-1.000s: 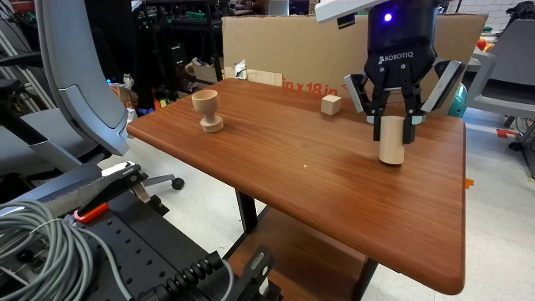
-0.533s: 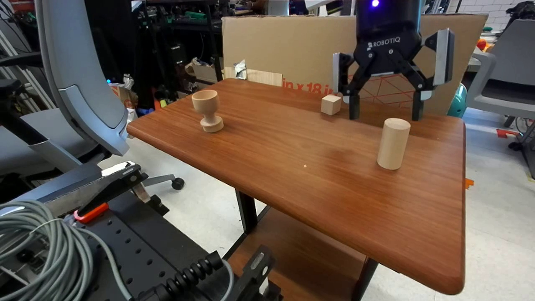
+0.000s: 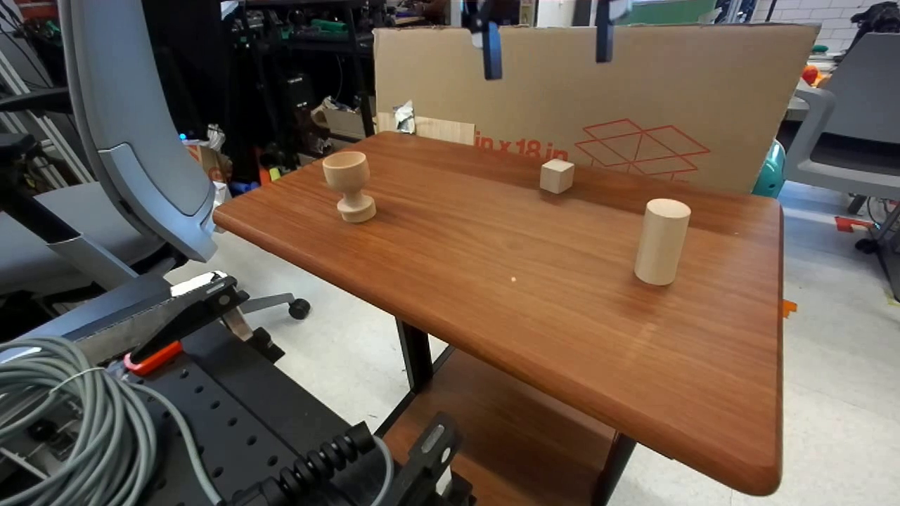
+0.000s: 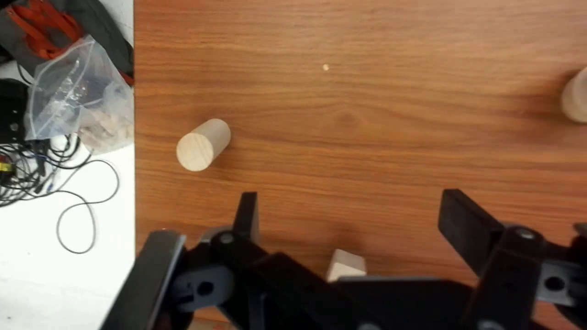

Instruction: Remove the cylindrical block from the cup and put it on the table

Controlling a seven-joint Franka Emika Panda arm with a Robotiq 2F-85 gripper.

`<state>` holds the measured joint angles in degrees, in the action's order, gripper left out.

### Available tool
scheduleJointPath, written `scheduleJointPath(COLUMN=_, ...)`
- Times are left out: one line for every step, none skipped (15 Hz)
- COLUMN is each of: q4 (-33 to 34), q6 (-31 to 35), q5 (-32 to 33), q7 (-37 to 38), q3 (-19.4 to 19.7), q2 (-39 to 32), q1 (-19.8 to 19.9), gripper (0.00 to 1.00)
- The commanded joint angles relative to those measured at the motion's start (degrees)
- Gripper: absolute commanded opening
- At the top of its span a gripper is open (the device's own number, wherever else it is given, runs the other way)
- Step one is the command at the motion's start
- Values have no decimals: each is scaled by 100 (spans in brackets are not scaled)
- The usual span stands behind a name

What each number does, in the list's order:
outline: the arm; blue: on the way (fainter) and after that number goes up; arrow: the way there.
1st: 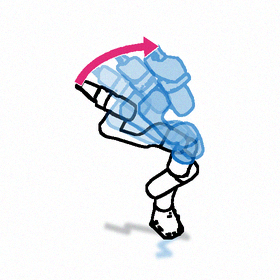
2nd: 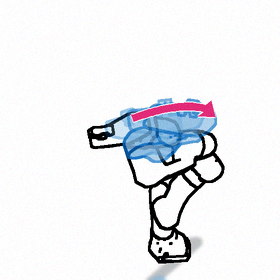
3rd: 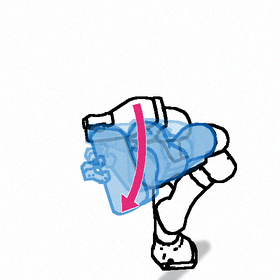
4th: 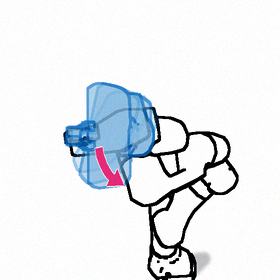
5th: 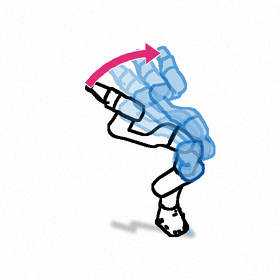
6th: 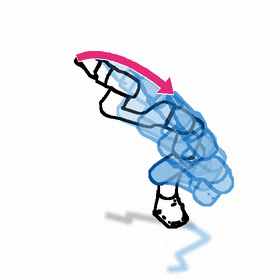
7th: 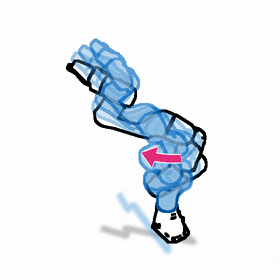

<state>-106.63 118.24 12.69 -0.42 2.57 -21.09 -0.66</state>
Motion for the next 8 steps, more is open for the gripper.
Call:
scheduleJointPath(q4=-770, q6=-205, q5=-822, q7=-1090, q3=-347, q2=1030, q1=225, gripper=100)
scheduleJointPath(q4=-835, q6=-330, q5=-1021, q7=-1354, q3=-372, q2=1197, q1=236, gripper=100)
scheduleJointPath(q4=-831, q6=-631, q5=-1279, q7=-1775, q3=-386, q2=1346, q1=281, gripper=100)
scheduleJointPath(q4=-803, q6=-925, q5=-1458, q7=-2068, q3=-361, q2=1434, q1=305, gripper=100)
scheduleJointPath(q4=-615, q6=-582, q5=-1099, q7=-1470, q3=-294, q2=1075, q1=136, gripper=100)
scheduleJointPath(q4=-646, q6=-765, q5=-1229, q7=-1703, q3=-290, q2=1216, q1=167, gripper=100)
scheduleJointPath(q4=-668, q6=-846, q5=-1283, q7=-1825, q3=-284, q2=1305, q1=192, gripper=100)
scheduleJointPath(q4=-696, q6=-859, q5=-1299, q7=-1886, q3=-279, q2=1349, q1=209, gripper=100)
